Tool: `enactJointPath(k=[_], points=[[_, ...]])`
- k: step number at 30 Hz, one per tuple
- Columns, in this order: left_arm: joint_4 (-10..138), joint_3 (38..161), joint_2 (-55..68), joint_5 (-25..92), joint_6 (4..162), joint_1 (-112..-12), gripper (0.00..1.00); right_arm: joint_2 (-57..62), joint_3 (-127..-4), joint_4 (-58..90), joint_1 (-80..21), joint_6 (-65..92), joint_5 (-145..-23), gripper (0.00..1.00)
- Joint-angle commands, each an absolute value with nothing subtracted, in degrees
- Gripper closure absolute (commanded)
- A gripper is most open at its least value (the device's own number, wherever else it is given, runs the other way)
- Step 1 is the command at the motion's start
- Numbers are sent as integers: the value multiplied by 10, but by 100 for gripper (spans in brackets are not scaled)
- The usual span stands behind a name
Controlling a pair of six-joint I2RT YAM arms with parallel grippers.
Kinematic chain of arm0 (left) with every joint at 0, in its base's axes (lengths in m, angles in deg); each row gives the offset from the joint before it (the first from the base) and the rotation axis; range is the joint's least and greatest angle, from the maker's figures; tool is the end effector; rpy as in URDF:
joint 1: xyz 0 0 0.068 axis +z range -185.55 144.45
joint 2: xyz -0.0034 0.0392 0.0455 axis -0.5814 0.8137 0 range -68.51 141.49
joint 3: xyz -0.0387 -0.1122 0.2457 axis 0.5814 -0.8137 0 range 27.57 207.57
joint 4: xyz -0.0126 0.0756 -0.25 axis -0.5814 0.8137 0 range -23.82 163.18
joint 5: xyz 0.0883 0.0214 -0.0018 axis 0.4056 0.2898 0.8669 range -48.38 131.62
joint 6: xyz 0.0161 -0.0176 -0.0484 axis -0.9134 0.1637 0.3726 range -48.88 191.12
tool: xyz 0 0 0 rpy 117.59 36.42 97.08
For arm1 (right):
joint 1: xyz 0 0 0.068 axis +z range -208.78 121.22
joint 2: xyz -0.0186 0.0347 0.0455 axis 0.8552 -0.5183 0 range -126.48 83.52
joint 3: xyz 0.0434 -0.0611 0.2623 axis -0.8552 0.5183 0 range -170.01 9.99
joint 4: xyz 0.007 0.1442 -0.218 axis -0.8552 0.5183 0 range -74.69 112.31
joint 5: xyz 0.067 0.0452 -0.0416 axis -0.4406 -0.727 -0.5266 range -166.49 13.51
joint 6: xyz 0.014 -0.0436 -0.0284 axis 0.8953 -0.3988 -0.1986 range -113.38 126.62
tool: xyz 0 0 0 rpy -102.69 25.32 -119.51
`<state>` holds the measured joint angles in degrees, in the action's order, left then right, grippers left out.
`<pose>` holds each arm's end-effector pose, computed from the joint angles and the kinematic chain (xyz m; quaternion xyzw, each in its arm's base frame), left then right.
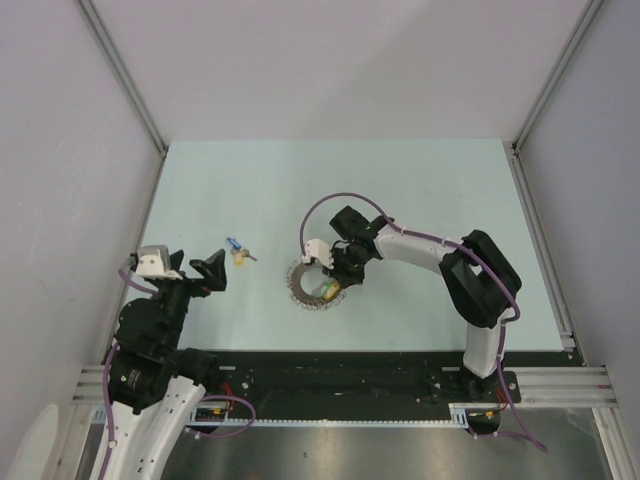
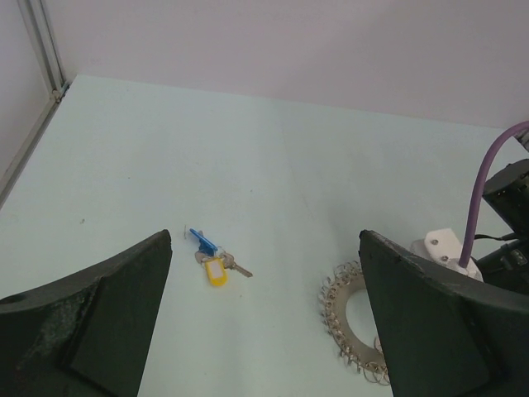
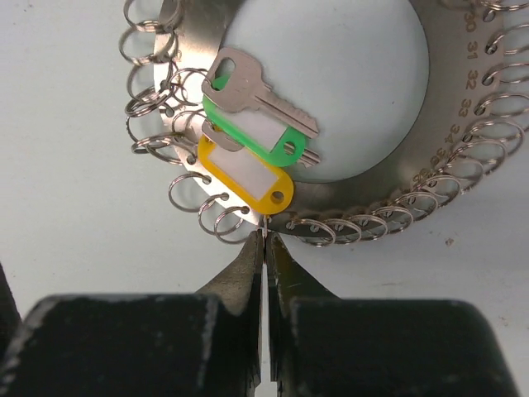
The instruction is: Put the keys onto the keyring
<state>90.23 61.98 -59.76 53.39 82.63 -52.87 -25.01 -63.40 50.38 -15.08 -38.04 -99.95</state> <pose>0.0620 -0.0118 0.3168 -0.0382 0.6963 -0.1083 0.7085 0.2613 0.2693 0.1714 -0.6973 0.6673 0.1988 0.1699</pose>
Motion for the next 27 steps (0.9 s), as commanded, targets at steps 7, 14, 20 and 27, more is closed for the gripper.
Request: enactJointPath(k=[7, 14, 20, 27], points=[[850, 616, -547, 397, 802, -524, 0, -105, -651, 478, -155, -285, -1008, 100], [834, 690, -402, 243, 791, -525, 0, -1, -589, 340, -153, -203, -966, 100], [819, 785, -261, 119, 790, -536, 0, 90, -511, 198, -155, -122, -956, 100], [778, 868, -159, 33, 758, -576, 0, 148, -443, 60, -205, -23, -1081, 100]])
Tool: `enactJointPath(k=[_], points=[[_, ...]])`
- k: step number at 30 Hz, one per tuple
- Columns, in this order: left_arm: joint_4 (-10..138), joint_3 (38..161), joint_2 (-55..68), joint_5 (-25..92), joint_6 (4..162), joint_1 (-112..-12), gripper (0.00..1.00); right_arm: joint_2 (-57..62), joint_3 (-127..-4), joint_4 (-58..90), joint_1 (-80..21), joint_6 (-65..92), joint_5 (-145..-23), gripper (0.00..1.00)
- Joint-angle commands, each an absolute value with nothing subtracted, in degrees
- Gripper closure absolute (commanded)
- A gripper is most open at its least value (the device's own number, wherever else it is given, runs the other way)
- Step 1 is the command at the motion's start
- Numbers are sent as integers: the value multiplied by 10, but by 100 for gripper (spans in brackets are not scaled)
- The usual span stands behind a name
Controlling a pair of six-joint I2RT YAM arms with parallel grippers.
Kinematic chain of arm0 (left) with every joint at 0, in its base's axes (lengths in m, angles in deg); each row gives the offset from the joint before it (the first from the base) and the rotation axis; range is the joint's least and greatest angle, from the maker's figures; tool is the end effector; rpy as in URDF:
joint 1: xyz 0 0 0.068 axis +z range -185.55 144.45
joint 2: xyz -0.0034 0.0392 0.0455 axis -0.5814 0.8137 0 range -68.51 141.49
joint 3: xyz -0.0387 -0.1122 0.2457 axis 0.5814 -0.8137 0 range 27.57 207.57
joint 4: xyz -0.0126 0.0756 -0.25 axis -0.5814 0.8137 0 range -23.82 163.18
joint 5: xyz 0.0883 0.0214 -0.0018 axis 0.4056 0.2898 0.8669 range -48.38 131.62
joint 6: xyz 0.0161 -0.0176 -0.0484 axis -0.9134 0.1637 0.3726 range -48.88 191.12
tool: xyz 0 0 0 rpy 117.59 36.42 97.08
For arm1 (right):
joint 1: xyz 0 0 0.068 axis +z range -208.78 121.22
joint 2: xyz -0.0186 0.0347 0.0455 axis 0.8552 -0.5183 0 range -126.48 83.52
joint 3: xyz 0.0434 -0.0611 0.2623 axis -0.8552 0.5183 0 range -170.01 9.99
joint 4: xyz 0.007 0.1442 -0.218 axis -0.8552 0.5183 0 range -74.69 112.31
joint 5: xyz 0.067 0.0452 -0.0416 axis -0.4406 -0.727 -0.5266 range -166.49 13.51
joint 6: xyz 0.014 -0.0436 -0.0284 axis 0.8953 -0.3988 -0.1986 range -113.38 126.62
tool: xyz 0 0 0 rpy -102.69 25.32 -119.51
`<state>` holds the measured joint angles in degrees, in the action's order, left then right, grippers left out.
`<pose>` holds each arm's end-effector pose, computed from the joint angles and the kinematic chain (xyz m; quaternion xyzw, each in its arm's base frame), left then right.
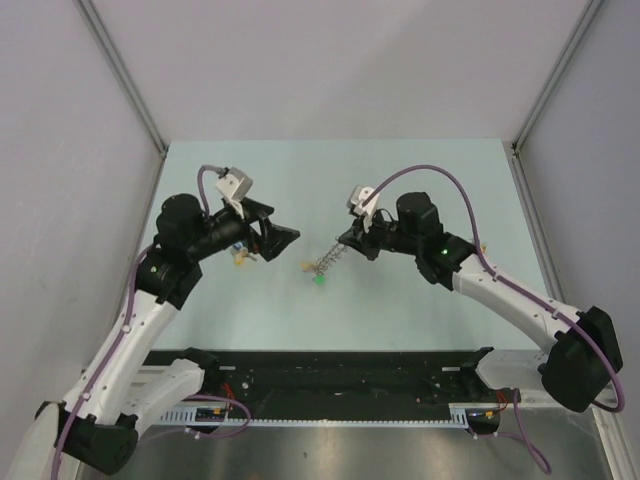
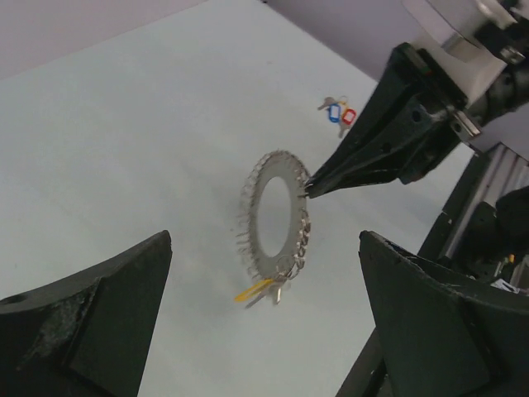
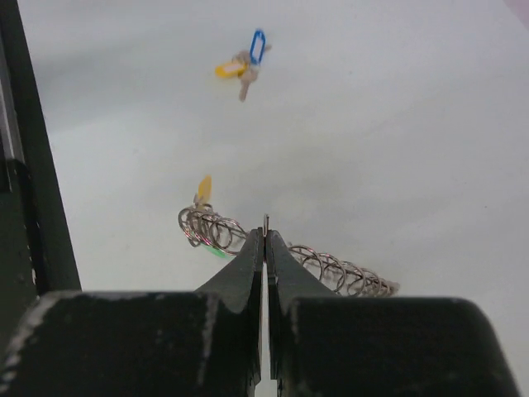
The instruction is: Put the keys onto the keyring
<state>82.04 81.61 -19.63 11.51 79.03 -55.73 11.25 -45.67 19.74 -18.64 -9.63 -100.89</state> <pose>0.1702 -0.0817 0.3747 0.2444 0.7215 -0.3436 0.5492 0.2129 0.1988 0.3141 -0.4862 0.6536 0.2849 0.5053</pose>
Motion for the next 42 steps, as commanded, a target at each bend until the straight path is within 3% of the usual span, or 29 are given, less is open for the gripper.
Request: enactJointPath(k=[1, 6, 12, 21, 24, 33, 36, 42], points=[[773, 876, -150, 23, 752, -579, 0, 151, -441, 56, -205, -21, -1091, 100], [642, 868, -114, -93, 727, -581, 0, 152, -427, 31, -222, 23, -1134, 100], [697, 900, -71, -172, 636, -585, 1, 180, -399, -13, -224, 33, -1173, 100], [713, 790, -186, -130, 493, -602, 5, 219, -377, -50, -220, 16, -1223, 100], [697, 757, -209, -116, 483, -619, 1, 224, -377, -54, -214, 14, -1235, 100], [596, 714, -231, -100, 600, -640, 0, 220, -377, -67, -194, 5, -1248, 100], [603, 717, -229, -130, 586, -642, 0, 221, -377, -59, -190, -2, -1245, 100], [622, 722, -217, -85, 580, -663, 0, 224, -377, -48, -179, -19, -1223, 100]])
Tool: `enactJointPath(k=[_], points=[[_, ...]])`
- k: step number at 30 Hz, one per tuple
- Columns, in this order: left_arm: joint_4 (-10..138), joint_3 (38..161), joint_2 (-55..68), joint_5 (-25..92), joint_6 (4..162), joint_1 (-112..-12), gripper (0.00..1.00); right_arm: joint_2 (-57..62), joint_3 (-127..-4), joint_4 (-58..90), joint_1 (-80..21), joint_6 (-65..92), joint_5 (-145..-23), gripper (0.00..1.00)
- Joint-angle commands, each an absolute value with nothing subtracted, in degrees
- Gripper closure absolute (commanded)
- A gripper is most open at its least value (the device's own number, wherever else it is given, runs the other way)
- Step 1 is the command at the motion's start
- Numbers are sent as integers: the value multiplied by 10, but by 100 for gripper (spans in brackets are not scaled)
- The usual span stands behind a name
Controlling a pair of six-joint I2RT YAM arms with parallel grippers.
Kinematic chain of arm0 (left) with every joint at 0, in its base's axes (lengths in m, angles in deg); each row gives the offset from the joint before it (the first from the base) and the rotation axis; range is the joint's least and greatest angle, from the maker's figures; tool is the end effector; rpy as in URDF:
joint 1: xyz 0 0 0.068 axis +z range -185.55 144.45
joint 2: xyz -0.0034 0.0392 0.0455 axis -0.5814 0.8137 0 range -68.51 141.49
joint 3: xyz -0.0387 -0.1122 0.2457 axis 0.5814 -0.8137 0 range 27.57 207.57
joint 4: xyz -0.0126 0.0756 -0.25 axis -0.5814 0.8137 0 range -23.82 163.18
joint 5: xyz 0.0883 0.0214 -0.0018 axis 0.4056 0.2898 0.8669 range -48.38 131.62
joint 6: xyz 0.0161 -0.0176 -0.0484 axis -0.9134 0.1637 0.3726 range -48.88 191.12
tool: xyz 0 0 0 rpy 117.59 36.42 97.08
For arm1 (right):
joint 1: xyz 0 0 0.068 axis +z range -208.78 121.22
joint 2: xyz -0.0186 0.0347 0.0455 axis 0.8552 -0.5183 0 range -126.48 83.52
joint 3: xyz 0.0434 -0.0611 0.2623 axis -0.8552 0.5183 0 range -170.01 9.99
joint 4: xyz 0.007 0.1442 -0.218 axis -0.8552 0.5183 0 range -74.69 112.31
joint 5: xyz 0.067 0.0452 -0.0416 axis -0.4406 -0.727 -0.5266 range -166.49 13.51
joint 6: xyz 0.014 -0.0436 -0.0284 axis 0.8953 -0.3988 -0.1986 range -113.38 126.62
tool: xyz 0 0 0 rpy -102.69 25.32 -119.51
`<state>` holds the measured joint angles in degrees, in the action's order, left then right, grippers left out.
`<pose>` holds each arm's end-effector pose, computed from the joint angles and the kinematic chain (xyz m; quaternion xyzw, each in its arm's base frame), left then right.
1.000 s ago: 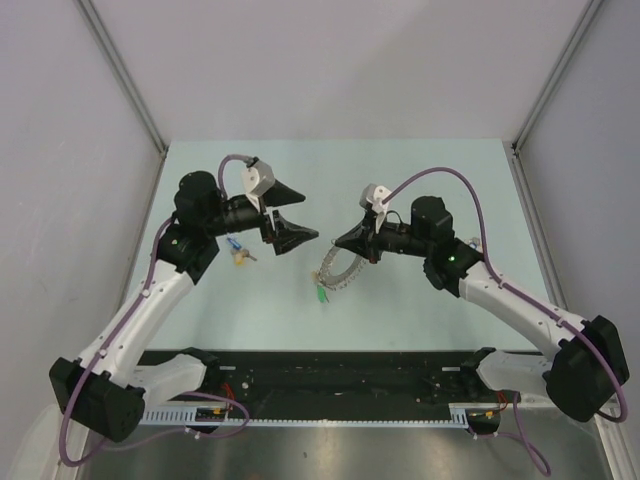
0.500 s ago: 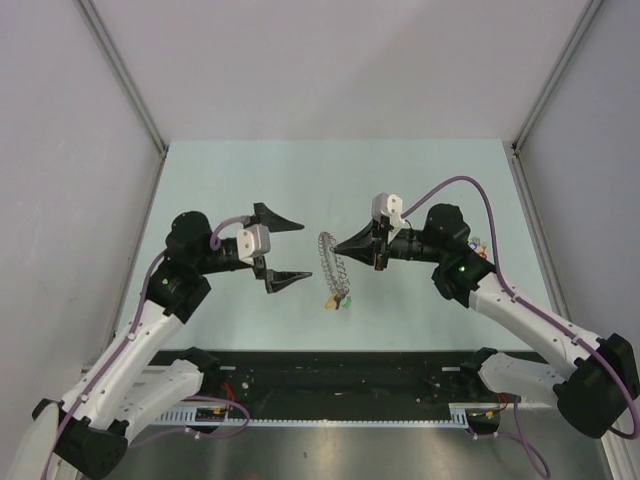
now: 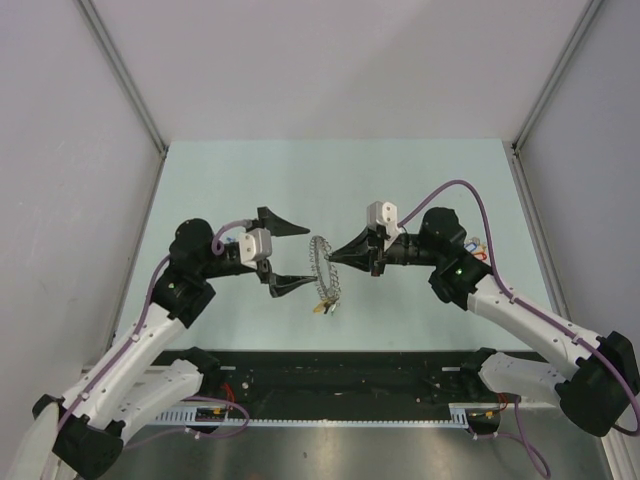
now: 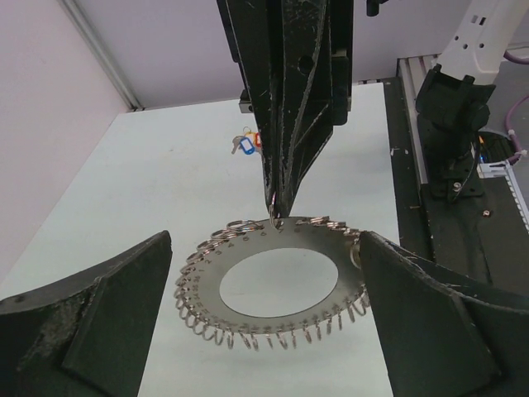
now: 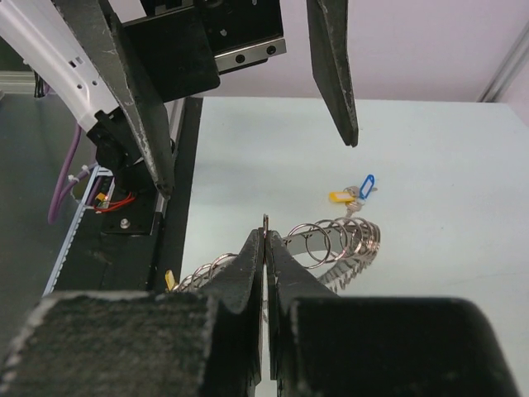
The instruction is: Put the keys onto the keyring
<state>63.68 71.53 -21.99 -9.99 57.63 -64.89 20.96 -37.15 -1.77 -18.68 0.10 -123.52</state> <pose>0.1448 -0.1135 0.3539 0.5190 0.4806 -0.3927 0.5877 0.1735 0.1801 0.3432 -0.5157 0.4735 0.4561 0.5494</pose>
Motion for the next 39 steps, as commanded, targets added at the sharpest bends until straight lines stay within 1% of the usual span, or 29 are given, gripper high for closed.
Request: enactJointPath(k=[1, 3, 4, 6, 7, 9, 10, 12, 13, 15, 16, 19, 26, 29, 30, 32, 35, 37, 39], points=[[627, 724, -214, -80, 582, -671, 0, 223, -377, -47, -177, -22, -1220, 100], [631, 727, -204, -64, 589, -681, 2, 223, -377, -46, -172, -25, -1217, 100], [634, 729, -199, -63, 596, -688, 5, 223, -377, -46, -171, -27, -1216, 100], [637, 737, -183, -60, 606, -694, 14, 223, -377, -45, -168, -32, -1211, 100], [642, 740, -177, -62, 613, -695, 21, 223, -377, -44, -169, -33, -1211, 100], [646, 748, -167, -63, 617, -695, 32, 225, -377, -41, -167, -36, -1211, 100], [651, 750, -165, -60, 621, -694, 42, 225, -377, -39, -166, -37, -1211, 100], [655, 751, -164, -58, 620, -694, 45, 227, -377, -36, -166, -40, -1211, 100], [653, 751, -163, -61, 621, -695, 51, 228, -377, -34, -166, -41, -1210, 100], [650, 749, -164, -65, 622, -696, 55, 227, -377, -32, -165, -44, -1211, 100], [650, 750, -163, -72, 624, -696, 60, 228, -377, -32, -164, -45, -1213, 100], [656, 752, -158, -78, 622, -696, 64, 228, -377, -30, -162, -49, -1214, 100], [679, 763, -149, -96, 616, -695, 68, 230, -377, -22, -160, -59, -1220, 100], [691, 768, -146, -100, 612, -696, 73, 231, -377, -19, -160, -60, -1220, 100], [693, 769, -145, -101, 609, -695, 76, 232, -377, -17, -160, -60, -1220, 100], [703, 773, -143, -105, 606, -695, 78, 235, -377, -17, -160, -62, -1221, 100], [710, 775, -142, -106, 600, -696, 86, 237, -377, -11, -160, -66, -1224, 100], [710, 777, -143, -105, 600, -696, 89, 238, -377, -9, -159, -69, -1225, 100], [708, 776, -144, -107, 601, -696, 97, 238, -377, -5, -158, -74, -1231, 100]])
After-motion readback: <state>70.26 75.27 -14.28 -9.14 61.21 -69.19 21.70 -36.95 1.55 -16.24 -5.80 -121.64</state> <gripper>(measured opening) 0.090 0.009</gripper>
